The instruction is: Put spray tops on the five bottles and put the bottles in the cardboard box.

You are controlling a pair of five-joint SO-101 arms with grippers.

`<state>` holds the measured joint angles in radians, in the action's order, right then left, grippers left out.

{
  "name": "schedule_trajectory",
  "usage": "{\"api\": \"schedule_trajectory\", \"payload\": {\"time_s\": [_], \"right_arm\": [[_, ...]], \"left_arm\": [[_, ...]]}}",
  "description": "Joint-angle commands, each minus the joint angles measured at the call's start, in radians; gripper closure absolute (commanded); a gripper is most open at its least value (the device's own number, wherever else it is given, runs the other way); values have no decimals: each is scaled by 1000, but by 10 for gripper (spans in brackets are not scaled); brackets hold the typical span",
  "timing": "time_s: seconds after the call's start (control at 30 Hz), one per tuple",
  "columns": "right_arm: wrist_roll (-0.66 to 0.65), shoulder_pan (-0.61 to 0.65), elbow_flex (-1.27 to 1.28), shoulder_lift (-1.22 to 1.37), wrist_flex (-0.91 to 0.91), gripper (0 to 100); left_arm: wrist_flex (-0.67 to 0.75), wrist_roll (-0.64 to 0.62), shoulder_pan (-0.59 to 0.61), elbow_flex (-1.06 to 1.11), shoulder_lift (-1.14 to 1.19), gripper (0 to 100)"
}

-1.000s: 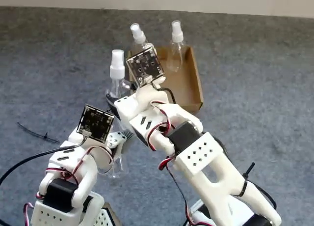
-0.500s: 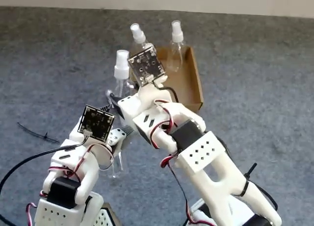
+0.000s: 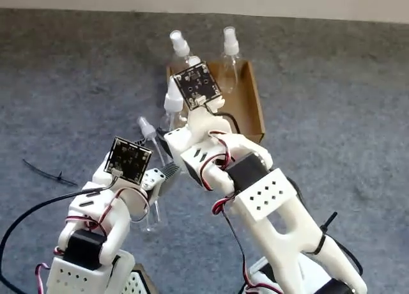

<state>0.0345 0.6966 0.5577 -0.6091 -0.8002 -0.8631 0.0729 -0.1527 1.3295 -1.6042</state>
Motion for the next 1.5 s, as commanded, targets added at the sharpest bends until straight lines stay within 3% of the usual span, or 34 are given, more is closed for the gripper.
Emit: {"api": "schedule_trajectory", "payload": {"time_s": [0.0,0.2,0.47,0.87,1.03,1.17,1.47], "right_arm": [[-14,-15,-21,-16,-35,995],[-14,-13,-145,-15,-156,995],[-64,-45,-176,-5,-151,995],[-147,-315,-246,1,58,995],[-141,-355,-234,110,137,995],[-140,-367,-237,242,183,995],[-140,-387,-117,274,475,995]], "left_arm": [[35,11,24,-4,1,713],[49,12,24,5,1,713],[44,12,24,5,-8,713],[48,12,25,28,-8,713],[49,9,76,44,-8,718],[66,11,170,45,-8,790],[104,9,174,79,-8,800]]}}
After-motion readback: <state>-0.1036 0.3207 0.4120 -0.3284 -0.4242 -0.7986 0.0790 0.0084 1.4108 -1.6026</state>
